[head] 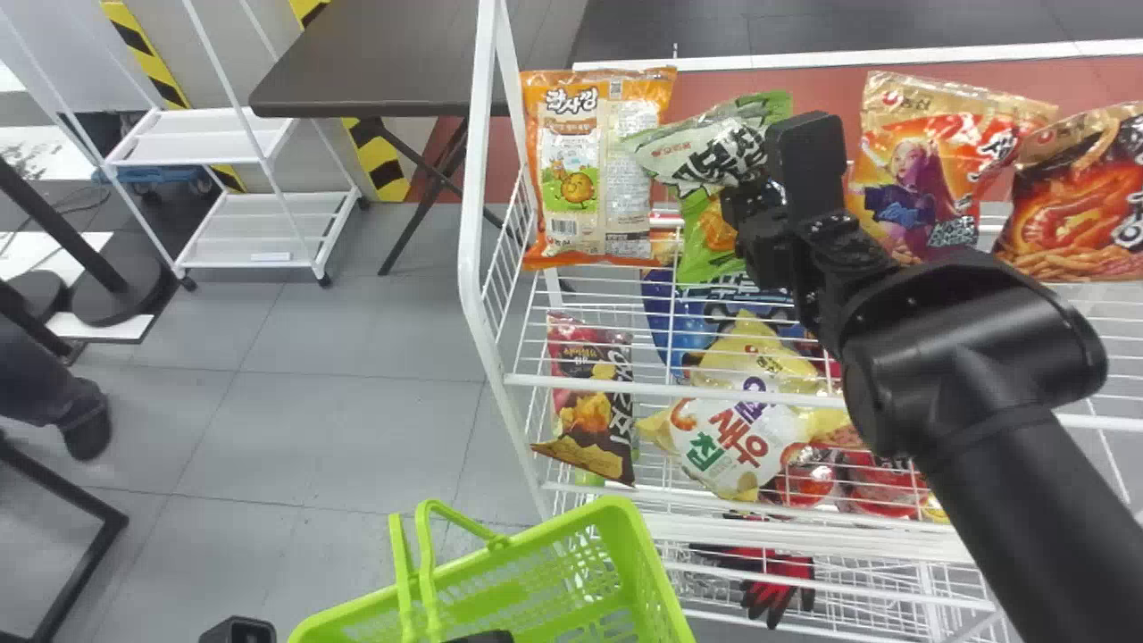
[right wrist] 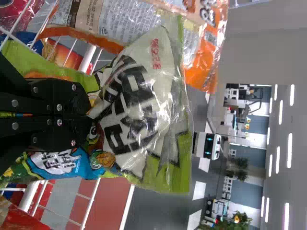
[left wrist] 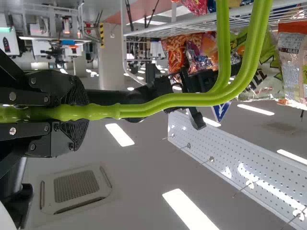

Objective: Hold basket handle with left hand then pick Gkobukchip with right hand and place into basket

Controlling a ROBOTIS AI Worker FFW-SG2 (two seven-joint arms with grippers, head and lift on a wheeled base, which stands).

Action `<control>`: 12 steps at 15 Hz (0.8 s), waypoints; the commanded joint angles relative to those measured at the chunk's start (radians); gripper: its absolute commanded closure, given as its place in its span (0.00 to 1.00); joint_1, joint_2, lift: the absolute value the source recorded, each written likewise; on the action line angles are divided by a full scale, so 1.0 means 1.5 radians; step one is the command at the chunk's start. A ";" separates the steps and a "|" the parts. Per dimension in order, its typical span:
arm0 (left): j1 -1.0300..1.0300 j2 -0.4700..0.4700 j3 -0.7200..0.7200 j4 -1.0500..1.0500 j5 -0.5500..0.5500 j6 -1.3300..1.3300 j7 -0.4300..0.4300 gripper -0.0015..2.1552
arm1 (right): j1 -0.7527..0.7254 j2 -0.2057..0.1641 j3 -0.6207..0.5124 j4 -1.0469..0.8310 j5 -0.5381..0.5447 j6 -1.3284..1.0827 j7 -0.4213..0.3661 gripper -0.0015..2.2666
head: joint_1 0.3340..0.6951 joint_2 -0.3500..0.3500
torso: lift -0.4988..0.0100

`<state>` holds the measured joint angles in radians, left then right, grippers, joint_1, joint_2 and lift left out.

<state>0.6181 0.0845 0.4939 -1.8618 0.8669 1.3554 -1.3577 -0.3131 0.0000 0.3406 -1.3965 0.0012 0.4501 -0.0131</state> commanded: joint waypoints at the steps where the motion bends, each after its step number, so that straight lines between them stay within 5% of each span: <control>1: 0.001 0.000 0.000 0.000 0.003 0.000 0.000 1.00 | 0.042 0.001 0.000 -0.081 0.022 0.055 -0.009 0.99 | 1.00 0.74 | 0.98; 7: 0.001 0.000 0.000 0.000 0.003 0.000 0.001 1.00 | 0.127 0.001 0.006 -0.284 0.064 0.219 -0.017 0.99 | 1.00 0.74 | 0.98; 12: 0.000 0.000 0.000 0.001 0.003 -0.002 0.004 1.00 | 0.194 0.001 -0.010 -0.494 0.023 0.532 0.013 0.99 | 1.00 0.74 | 0.98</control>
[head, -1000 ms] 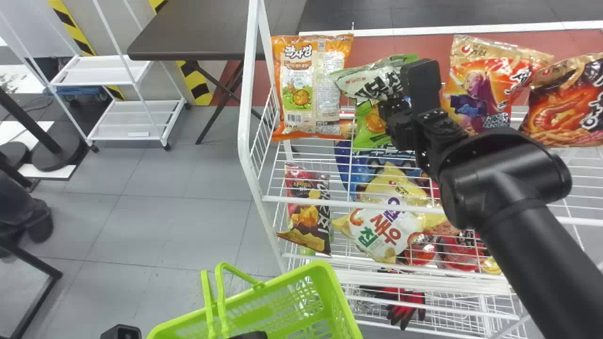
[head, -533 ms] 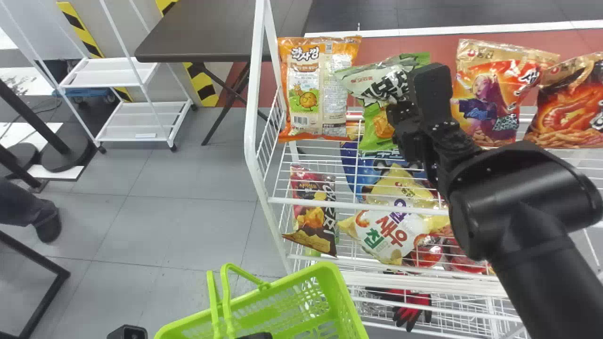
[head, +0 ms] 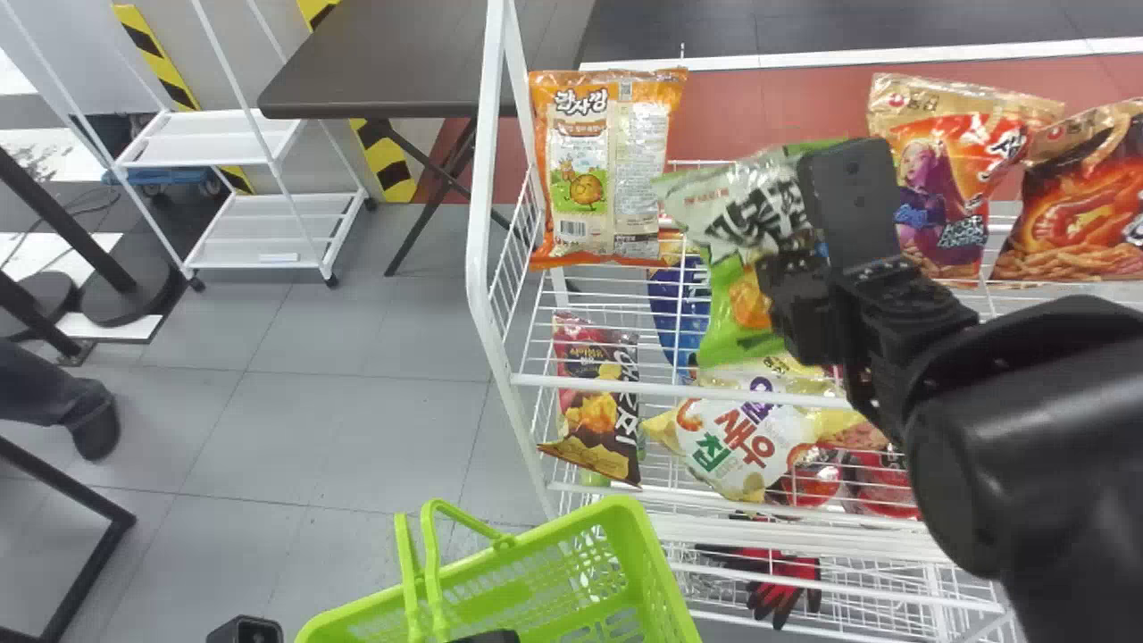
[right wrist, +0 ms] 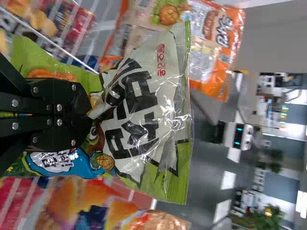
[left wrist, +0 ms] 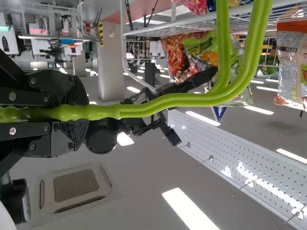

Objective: Hold basket handle with left hand then pick Gkobukchip with right hand and place into basket

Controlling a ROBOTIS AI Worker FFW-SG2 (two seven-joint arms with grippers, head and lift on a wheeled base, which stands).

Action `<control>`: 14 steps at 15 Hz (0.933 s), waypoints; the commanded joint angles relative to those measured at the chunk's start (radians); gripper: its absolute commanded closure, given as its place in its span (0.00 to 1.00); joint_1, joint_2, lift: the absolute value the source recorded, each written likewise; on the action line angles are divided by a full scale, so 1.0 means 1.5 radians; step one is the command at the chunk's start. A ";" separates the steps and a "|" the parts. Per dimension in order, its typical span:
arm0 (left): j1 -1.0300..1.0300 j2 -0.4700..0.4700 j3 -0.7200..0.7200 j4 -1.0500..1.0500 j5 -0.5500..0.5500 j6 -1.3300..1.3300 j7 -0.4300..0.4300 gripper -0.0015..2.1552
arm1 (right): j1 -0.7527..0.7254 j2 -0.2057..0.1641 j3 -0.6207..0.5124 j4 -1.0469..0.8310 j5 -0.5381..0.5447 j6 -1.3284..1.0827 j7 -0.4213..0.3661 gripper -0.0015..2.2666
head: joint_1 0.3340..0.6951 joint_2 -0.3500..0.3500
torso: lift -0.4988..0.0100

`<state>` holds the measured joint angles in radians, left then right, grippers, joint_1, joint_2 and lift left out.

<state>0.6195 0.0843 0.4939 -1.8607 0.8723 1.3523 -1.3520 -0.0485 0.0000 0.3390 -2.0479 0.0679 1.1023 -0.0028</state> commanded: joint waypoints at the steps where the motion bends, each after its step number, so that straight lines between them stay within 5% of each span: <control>1: -0.001 0.000 0.000 0.000 -0.001 0.000 0.001 1.00 | 0.027 0.001 -0.015 -0.090 -0.042 0.144 0.009 0.99 | 1.00 0.75 | 0.98; 5: -0.001 0.000 0.000 0.001 -0.001 -0.002 0.003 1.00 | 0.050 0.001 -0.041 -0.194 -0.121 0.313 0.034 0.99 | 1.00 0.78 | 0.98; 14: -0.005 -0.002 -0.001 0.003 -0.001 -0.002 0.004 1.00 | 0.074 0.001 -0.032 -0.227 -0.357 0.313 0.033 0.99 | 1.00 1.00 | 0.98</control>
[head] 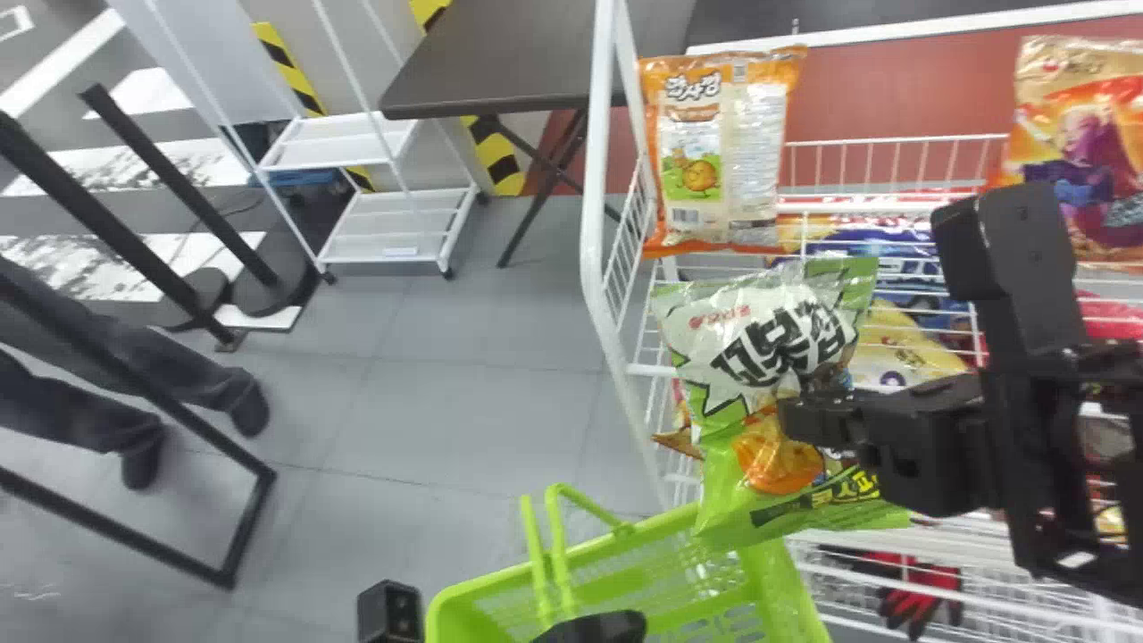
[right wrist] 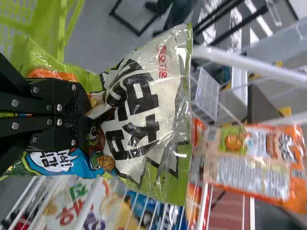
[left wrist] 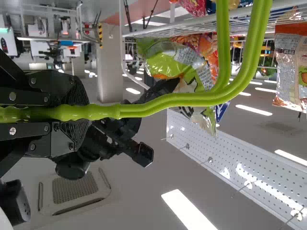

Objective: Hold basket handle with left hand then pick Gkobukchip with right hand and place into basket

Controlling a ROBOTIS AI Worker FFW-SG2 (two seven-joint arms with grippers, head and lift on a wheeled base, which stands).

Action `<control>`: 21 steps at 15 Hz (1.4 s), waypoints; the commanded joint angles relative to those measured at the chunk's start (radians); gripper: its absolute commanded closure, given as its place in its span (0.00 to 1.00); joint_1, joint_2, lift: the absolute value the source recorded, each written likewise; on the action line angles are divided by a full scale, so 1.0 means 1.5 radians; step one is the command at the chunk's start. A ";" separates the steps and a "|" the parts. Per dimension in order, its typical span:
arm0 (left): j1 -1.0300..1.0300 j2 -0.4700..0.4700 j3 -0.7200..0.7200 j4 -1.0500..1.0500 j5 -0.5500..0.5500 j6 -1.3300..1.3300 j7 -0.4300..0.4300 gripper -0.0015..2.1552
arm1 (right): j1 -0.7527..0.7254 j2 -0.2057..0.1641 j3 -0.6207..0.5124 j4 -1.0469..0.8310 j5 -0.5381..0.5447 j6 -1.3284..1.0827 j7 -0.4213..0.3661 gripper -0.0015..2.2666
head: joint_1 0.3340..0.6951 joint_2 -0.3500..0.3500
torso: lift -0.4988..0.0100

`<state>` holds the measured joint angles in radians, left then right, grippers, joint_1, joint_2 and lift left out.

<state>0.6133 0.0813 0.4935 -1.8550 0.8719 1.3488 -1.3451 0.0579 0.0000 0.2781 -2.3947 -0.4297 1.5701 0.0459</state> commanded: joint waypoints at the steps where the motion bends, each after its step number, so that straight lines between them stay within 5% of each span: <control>1: -0.002 -0.001 -0.001 0.000 0.000 0.000 0.001 1.00 | 0.004 0.001 0.013 0.014 -0.045 0.001 0.000 0.99 | 1.00 1.00 | 0.98; 9: -0.003 -0.001 -0.001 -0.001 0.010 0.000 -0.003 1.00 | 0.014 0.001 0.125 0.187 -0.050 0.001 0.030 0.99 | 1.00 1.00 | 0.98; 10: -0.003 -0.001 -0.001 -0.001 0.010 0.000 -0.003 1.00 | 0.014 0.001 0.138 0.196 -0.042 0.001 0.029 0.92 | 1.00 1.00 | 0.98; 11: -0.003 0.000 -0.001 -0.001 0.010 0.000 -0.003 1.00 | 0.014 0.001 0.146 0.200 -0.027 0.001 0.029 0.77 | 1.00 1.00 | 0.98; 13: -0.003 0.000 -0.001 -0.001 0.010 0.000 -0.003 1.00 | 0.017 0.001 0.149 0.198 -0.020 0.001 0.033 0.00 | 1.00 1.00 | 0.98; 16: -0.003 0.000 -0.001 0.000 0.010 0.000 -0.003 1.00 | 0.034 0.000 0.122 0.157 -0.019 0.001 0.059 0.03 | 1.00 1.00 | 0.98; 18: -0.002 0.000 -0.001 0.000 0.010 0.000 -0.003 1.00 | 0.057 -0.026 0.108 0.109 0.009 0.001 0.060 0.03 | 1.00 1.00 | 0.98; 21: -0.002 0.001 -0.001 0.000 0.010 0.000 -0.001 1.00 | 0.121 -0.047 0.101 0.078 0.177 -0.184 0.055 0.03 | 1.00 1.00 | 0.98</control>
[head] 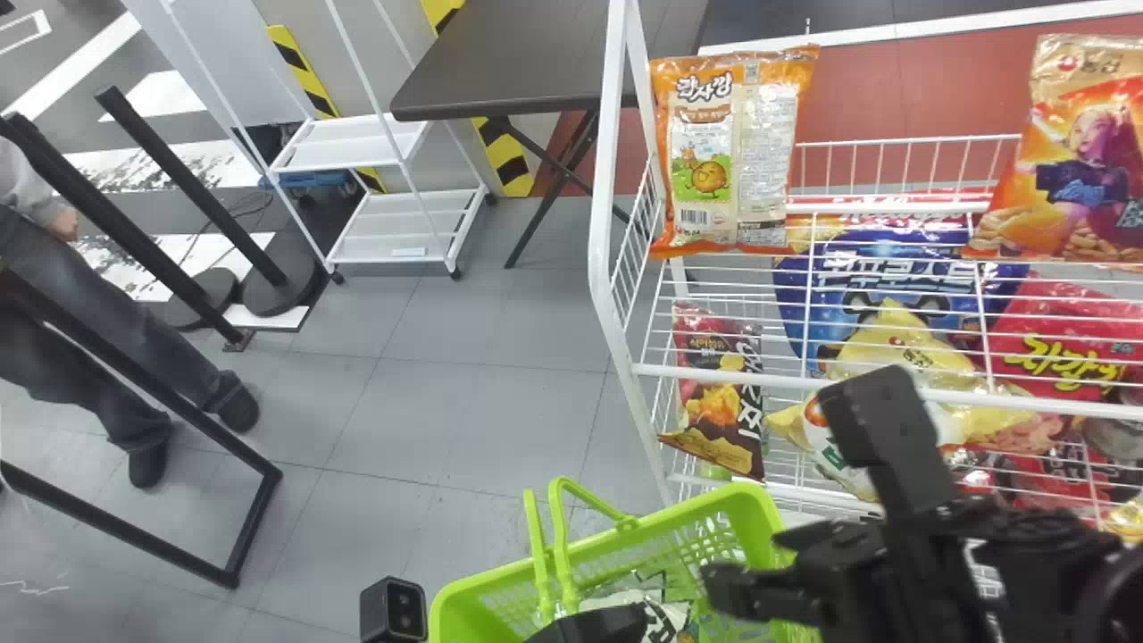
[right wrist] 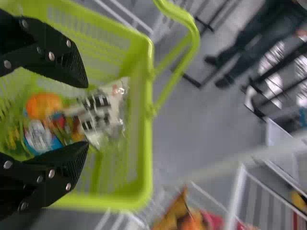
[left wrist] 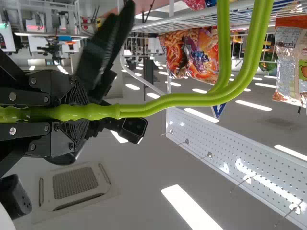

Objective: Hold basket handle with left hand then pick Gkobukchip with right hand and place into basket

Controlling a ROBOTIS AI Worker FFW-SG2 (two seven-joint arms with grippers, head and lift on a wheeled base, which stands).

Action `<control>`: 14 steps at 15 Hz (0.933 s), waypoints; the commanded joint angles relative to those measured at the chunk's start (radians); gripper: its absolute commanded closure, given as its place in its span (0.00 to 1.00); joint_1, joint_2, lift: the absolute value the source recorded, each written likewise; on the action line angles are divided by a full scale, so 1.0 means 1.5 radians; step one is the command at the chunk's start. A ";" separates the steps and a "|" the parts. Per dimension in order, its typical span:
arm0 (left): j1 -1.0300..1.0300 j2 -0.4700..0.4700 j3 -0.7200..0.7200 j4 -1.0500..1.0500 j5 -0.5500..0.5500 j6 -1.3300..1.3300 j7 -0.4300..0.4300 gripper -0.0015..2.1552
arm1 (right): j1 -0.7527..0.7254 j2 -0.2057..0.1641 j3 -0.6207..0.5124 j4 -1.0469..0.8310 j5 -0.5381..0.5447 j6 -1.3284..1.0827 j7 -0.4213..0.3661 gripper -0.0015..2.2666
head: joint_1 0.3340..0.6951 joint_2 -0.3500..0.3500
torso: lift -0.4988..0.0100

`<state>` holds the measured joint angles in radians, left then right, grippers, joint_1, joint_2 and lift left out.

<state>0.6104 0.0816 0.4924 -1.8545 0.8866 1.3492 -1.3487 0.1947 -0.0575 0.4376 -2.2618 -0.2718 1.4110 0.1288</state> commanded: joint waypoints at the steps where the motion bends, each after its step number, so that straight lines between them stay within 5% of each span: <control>1: -0.001 0.001 -0.001 0.000 0.000 0.000 0.002 1.00 | 0.048 -0.021 -0.023 -0.007 0.088 -0.170 0.002 0.03 | 1.00 1.00 | 0.98; 5: -0.002 0.000 -0.002 0.002 0.000 0.000 0.003 1.00 | 0.131 -0.044 -0.114 0.027 0.098 -0.526 0.002 0.03 | 1.00 0.99 | 0.98; 9: -0.002 -0.001 -0.001 0.013 0.003 0.000 0.004 1.00 | 0.191 -0.043 -0.202 0.153 0.099 -0.898 0.001 0.03 | 1.00 0.76 | 0.98; 14: -0.004 -0.001 -0.003 0.012 0.001 -0.004 0.009 1.00 | 0.227 -0.031 -0.242 0.274 0.092 -1.113 0.005 0.03 | 1.00 0.55 | 0.98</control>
<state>0.6060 0.0797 0.4895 -1.8350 0.8895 1.3441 -1.3356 0.5266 -0.1048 0.0797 -1.8912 -0.1300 -0.1829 0.1365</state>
